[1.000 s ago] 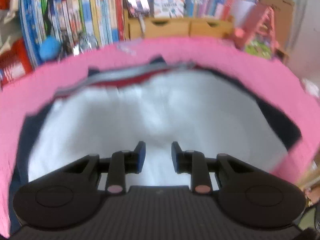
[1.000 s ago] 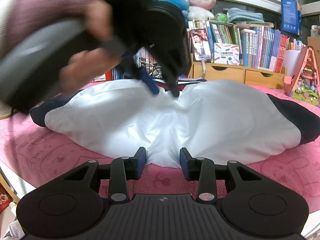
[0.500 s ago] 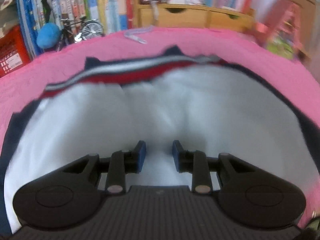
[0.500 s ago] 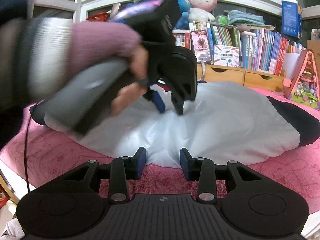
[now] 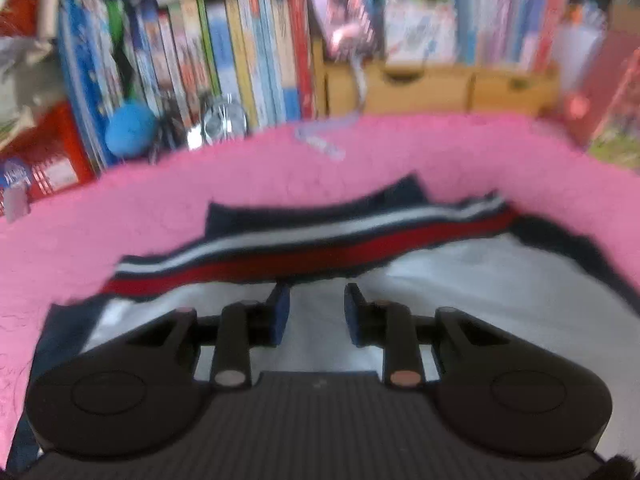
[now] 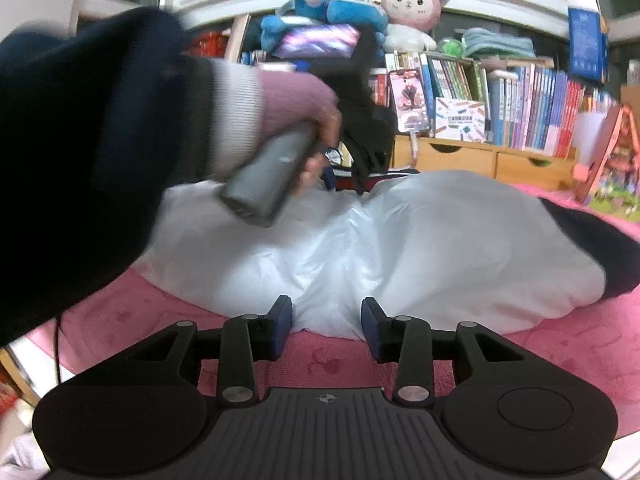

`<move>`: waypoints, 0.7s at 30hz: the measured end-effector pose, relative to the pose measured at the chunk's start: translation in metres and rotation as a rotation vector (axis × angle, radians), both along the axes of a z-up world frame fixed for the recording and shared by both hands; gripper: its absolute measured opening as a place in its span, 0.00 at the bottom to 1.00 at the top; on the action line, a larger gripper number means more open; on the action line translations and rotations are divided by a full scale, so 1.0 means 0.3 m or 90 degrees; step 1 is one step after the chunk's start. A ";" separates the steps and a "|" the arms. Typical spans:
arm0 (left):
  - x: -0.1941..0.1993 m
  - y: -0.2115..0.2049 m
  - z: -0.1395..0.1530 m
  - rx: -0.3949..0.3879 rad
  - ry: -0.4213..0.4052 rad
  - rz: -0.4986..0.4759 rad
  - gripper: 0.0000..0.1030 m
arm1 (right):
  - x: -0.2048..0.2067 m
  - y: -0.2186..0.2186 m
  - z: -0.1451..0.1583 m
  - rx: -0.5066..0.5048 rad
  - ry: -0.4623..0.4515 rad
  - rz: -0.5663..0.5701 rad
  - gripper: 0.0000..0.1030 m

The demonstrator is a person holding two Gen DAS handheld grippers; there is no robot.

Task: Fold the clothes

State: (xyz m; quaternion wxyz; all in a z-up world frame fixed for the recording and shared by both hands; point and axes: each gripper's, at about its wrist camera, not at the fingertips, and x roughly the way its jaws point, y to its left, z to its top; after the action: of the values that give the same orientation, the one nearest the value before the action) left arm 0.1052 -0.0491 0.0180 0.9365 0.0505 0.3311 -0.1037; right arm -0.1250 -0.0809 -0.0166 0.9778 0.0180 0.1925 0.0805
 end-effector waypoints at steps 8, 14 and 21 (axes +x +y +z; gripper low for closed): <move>-0.446 0.130 0.012 -0.095 -0.114 0.031 0.28 | -0.080 -0.244 0.065 0.122 -0.114 -0.114 0.46; -0.597 0.061 -0.070 -0.066 -0.096 0.017 0.28 | -0.077 -0.466 0.032 0.215 -0.065 -0.269 0.46; -0.597 0.030 -0.121 -0.030 -0.082 0.025 0.30 | -0.058 -0.552 -0.041 0.266 -0.016 -0.324 0.53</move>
State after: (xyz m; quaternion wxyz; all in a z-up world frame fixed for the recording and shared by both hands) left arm -0.0740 -0.0400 -0.0184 0.9587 0.0283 0.2687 -0.0893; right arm -0.1425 -0.2465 -0.0288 0.9440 0.2648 0.1489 -0.1288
